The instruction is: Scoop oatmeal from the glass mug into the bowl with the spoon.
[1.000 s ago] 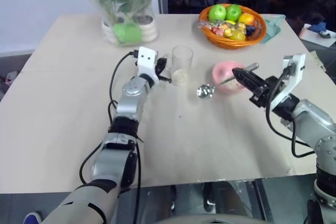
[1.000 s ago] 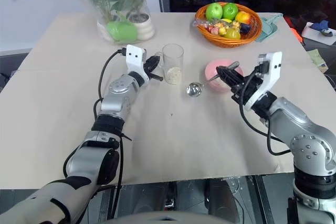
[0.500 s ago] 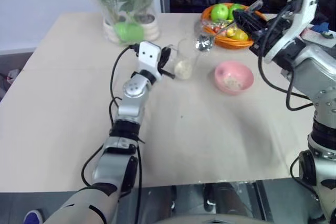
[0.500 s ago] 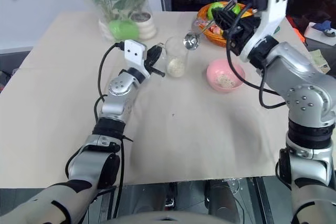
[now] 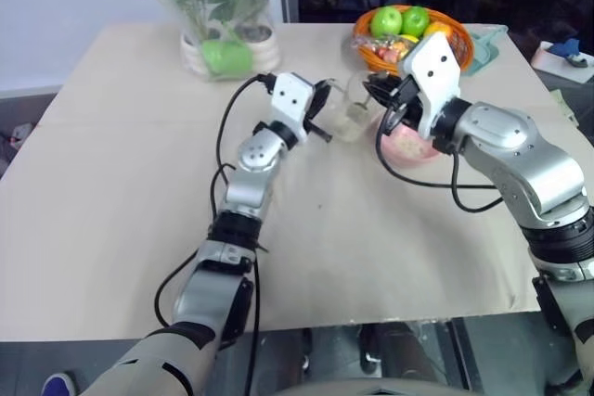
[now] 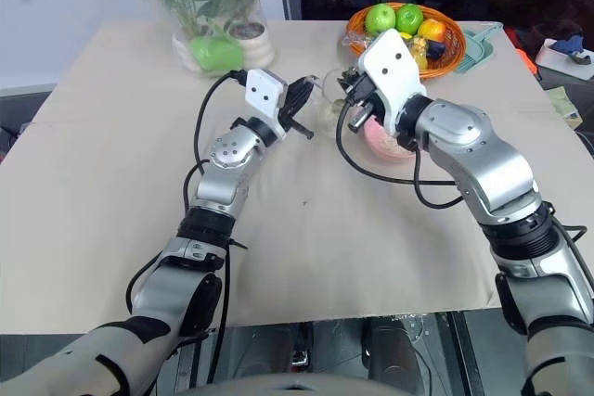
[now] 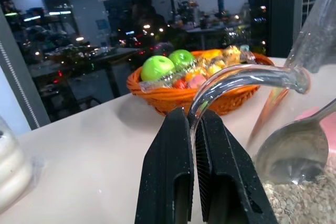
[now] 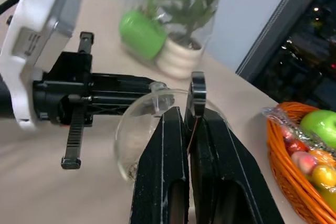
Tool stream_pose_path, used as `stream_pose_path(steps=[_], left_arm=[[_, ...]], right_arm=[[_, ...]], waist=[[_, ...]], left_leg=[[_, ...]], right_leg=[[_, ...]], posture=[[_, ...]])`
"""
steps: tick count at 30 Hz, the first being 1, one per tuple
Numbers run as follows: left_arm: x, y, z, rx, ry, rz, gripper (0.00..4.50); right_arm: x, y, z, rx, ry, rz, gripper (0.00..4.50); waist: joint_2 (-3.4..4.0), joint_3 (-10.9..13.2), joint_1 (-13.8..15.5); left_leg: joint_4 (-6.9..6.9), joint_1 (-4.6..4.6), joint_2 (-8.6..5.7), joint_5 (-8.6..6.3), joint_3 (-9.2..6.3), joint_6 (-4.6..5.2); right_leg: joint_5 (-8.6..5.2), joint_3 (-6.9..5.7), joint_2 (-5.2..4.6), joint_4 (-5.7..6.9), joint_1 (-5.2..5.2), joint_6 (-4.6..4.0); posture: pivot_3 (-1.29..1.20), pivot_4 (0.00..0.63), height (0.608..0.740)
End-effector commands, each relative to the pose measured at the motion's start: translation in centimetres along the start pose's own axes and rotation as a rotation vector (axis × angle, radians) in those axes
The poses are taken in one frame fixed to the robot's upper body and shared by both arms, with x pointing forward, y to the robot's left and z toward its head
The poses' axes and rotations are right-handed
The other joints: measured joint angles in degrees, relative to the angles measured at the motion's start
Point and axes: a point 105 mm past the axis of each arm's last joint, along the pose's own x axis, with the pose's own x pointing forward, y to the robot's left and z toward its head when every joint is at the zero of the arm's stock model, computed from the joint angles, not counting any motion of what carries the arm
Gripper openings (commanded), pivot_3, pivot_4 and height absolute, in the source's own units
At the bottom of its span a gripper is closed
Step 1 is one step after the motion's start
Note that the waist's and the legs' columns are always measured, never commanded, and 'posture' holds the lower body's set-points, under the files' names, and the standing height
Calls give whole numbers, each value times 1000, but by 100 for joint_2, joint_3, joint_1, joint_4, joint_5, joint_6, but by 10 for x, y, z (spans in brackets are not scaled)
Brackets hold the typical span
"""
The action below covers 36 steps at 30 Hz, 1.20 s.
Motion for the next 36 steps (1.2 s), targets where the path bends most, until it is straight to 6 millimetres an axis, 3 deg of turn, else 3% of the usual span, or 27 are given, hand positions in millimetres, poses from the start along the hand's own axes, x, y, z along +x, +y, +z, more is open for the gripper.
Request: stream_pose_path(steps=[1, 11, 17, 26, 33, 36], left_arm=[[13, -4, 34, 71, -124, -28, 24], [26, -6, 25, 103, -76, -26, 24], [30, -4, 19, 122, -45, -30, 24], [34, -3, 20, 115, -37, -29, 24], [35, -4, 23, 108, -49, -35, 24], [34, -5, 20, 113, -42, -38, 24]], right_arm=[[-3, -7, 2, 97, -19, -24, 0], [-6, -31, 9, 450, -56, -122, 0], [-11, -43, 12, 485, -64, -176, 0], [-13, -38, 10, 519, -63, -171, 0], [-11, -25, 3, 626, -44, -120, 0], [-12, -29, 3, 683, -54, -133, 0]], waist=[[0, 0, 5], [1, 1, -4], [1, 1, -1], [2, 1, -9], [2, 1, -5], [2, 1, -8]], left_leg=[[0, 0, 0, 0, 0, 0], [-2, 0, 0, 0, 1, 0], [-2, -1, 0, 0, 2, 0], [-5, -1, 0, 0, 2, 0], [-6, -1, 0, 0, 2, 0], [-6, -1, 0, 0, 1, 0]], right_leg=[[0, -1, 0, 0, 0, 0], [0, -1, 0, 1, 0, 0], [0, -1, 0, 1, 0, 0], [0, -1, 0, 1, -1, 0], [0, -1, -1, 1, -1, 0], [0, -1, 0, 1, -1, 0]], posture=[[0, 150, 740], [0, 150, 740], [0, 150, 740], [0, 150, 740], [0, 150, 740], [0, 150, 740]])
